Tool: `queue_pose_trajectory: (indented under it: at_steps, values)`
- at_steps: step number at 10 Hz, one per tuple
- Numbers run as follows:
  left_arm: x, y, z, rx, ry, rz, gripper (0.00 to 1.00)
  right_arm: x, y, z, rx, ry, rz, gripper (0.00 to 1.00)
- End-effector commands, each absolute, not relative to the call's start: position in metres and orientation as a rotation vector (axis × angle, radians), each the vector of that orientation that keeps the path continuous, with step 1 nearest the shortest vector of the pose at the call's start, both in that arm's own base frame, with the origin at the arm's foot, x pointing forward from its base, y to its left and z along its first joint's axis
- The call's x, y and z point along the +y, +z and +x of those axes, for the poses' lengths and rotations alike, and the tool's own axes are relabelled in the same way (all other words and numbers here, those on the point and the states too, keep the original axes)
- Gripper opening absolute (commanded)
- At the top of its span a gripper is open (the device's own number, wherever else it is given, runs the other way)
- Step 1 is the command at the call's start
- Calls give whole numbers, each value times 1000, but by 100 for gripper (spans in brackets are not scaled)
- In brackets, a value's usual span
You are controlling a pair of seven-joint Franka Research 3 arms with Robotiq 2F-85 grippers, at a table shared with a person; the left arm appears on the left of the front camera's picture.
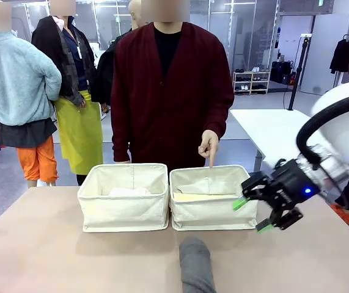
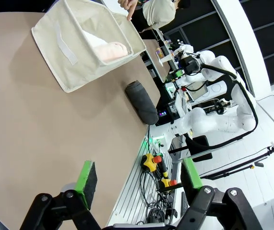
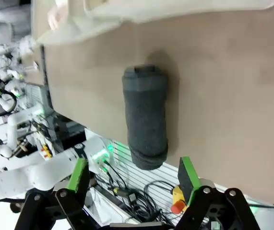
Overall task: Divide the towels into two baskets.
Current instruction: Pick up one hotel-folded towel from the bottom of the table and place it in the Fabric basket indicated by the person.
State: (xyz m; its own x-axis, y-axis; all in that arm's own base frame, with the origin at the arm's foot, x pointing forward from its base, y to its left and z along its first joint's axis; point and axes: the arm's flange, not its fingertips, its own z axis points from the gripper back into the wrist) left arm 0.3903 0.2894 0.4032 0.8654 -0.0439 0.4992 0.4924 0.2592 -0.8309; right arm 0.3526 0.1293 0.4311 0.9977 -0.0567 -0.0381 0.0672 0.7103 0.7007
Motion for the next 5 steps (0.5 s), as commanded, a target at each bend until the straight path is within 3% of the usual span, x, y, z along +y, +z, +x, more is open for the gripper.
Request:
queue_pose_trajectory:
  at_steps: [1, 5]
  values:
    - [289, 406, 385, -422, -391, -1270, 89, 165, 415, 349, 71, -21, 653, 93]
    - [289, 406, 385, -422, -391, -1270, 89, 220, 379, 347, 106, -12, 536, 93]
